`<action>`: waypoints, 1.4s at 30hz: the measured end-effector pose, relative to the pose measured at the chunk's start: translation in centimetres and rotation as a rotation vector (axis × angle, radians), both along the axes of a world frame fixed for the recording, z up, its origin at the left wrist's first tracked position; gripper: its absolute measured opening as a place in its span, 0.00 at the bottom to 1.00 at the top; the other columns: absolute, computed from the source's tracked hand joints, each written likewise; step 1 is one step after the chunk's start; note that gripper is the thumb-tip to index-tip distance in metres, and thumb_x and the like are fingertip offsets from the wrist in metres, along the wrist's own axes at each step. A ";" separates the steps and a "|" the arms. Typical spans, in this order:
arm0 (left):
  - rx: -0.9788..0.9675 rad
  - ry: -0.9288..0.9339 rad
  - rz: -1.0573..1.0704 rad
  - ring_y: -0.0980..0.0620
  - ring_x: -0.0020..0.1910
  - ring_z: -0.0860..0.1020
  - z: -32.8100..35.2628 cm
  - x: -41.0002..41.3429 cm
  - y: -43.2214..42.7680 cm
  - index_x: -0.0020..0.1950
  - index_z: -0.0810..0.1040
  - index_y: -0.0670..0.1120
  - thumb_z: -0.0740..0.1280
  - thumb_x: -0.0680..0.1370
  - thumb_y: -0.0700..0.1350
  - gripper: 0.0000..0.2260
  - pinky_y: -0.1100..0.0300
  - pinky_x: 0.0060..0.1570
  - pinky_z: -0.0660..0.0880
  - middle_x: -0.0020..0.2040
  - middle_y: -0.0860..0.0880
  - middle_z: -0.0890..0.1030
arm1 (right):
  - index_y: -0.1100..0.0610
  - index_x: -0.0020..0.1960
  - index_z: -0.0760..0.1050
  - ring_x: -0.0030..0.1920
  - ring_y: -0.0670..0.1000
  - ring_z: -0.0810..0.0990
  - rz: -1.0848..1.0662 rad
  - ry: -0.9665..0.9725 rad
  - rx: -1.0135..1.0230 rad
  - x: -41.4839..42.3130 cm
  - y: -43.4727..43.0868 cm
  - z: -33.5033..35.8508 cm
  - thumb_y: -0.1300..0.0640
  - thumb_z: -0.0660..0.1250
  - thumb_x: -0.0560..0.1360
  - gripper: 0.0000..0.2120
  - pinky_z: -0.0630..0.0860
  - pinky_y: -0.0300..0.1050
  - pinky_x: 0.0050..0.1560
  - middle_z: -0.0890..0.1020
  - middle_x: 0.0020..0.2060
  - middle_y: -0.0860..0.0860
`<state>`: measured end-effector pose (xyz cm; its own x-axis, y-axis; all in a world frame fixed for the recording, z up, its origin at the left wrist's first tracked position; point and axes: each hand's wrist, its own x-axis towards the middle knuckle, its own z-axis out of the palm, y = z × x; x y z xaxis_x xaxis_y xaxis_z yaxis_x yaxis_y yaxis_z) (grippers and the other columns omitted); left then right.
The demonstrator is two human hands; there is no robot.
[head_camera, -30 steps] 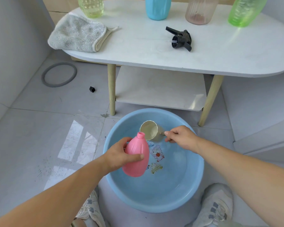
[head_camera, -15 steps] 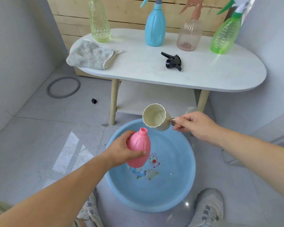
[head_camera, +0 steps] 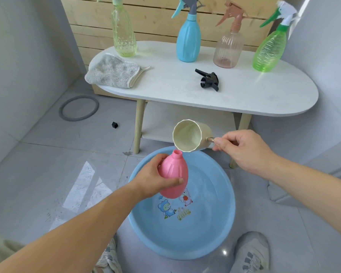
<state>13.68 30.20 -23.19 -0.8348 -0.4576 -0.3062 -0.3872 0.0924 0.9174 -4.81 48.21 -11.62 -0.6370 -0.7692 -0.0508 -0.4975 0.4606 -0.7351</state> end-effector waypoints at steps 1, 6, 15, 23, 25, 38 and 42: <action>0.002 0.004 0.002 0.52 0.56 0.81 0.0 0.0 0.0 0.67 0.72 0.55 0.83 0.64 0.51 0.34 0.55 0.52 0.82 0.58 0.52 0.81 | 0.51 0.40 0.84 0.31 0.50 0.69 0.003 0.012 0.001 0.0 0.0 0.0 0.46 0.66 0.78 0.14 0.66 0.44 0.36 0.83 0.36 0.59; 0.013 0.015 0.021 0.51 0.56 0.81 0.0 -0.2 0.0 0.67 0.73 0.55 0.81 0.62 0.53 0.36 0.53 0.54 0.82 0.59 0.52 0.81 | 0.50 0.40 0.84 0.36 0.47 0.79 -0.024 0.025 -0.020 -0.5 0.0 0.0 0.48 0.67 0.78 0.12 0.74 0.46 0.43 0.84 0.34 0.44; 0.019 0.016 0.027 0.51 0.56 0.81 0.1 -0.4 0.0 0.67 0.73 0.54 0.82 0.62 0.52 0.36 0.56 0.52 0.82 0.58 0.52 0.81 | 0.51 0.40 0.83 0.32 0.36 0.75 0.003 0.061 -0.045 -0.7 -0.2 -0.1 0.51 0.67 0.78 0.10 0.67 0.26 0.34 0.79 0.27 0.34; 0.027 0.009 0.035 0.49 0.57 0.82 -0.5 -0.3 -0.1 0.65 0.74 0.56 0.82 0.57 0.59 0.39 0.49 0.55 0.83 0.58 0.52 0.82 | 0.50 0.41 0.83 0.31 0.38 0.74 -0.005 0.088 -0.078 -0.8 -0.3 -0.2 0.49 0.68 0.77 0.09 0.67 0.29 0.34 0.81 0.29 0.39; 0.025 0.005 0.033 0.50 0.57 0.82 -0.4 -0.2 0.0 0.65 0.73 0.56 0.82 0.58 0.58 0.38 0.50 0.55 0.83 0.58 0.52 0.82 | 0.52 0.42 0.84 0.33 0.38 0.75 -0.006 0.098 -0.078 -0.8 -0.4 -0.2 0.49 0.68 0.77 0.10 0.68 0.29 0.35 0.83 0.33 0.43; 0.022 0.005 0.041 0.50 0.56 0.82 -0.5 -0.2 -0.1 0.66 0.73 0.56 0.82 0.60 0.55 0.36 0.48 0.56 0.82 0.58 0.52 0.81 | 0.52 0.41 0.82 0.50 0.44 0.81 0.049 0.188 -0.074 -1.1 -0.4 -0.3 0.49 0.68 0.77 0.10 0.77 0.48 0.55 0.84 0.41 0.43; 0.020 0.000 0.045 0.51 0.56 0.82 -0.5 -0.4 0.0 0.67 0.73 0.55 0.82 0.60 0.55 0.38 0.51 0.55 0.83 0.58 0.52 0.81 | 0.53 0.41 0.82 0.52 0.46 0.81 0.064 0.202 -0.094 -1.3 -0.5 -0.3 0.49 0.68 0.77 0.10 0.76 0.50 0.57 0.84 0.41 0.44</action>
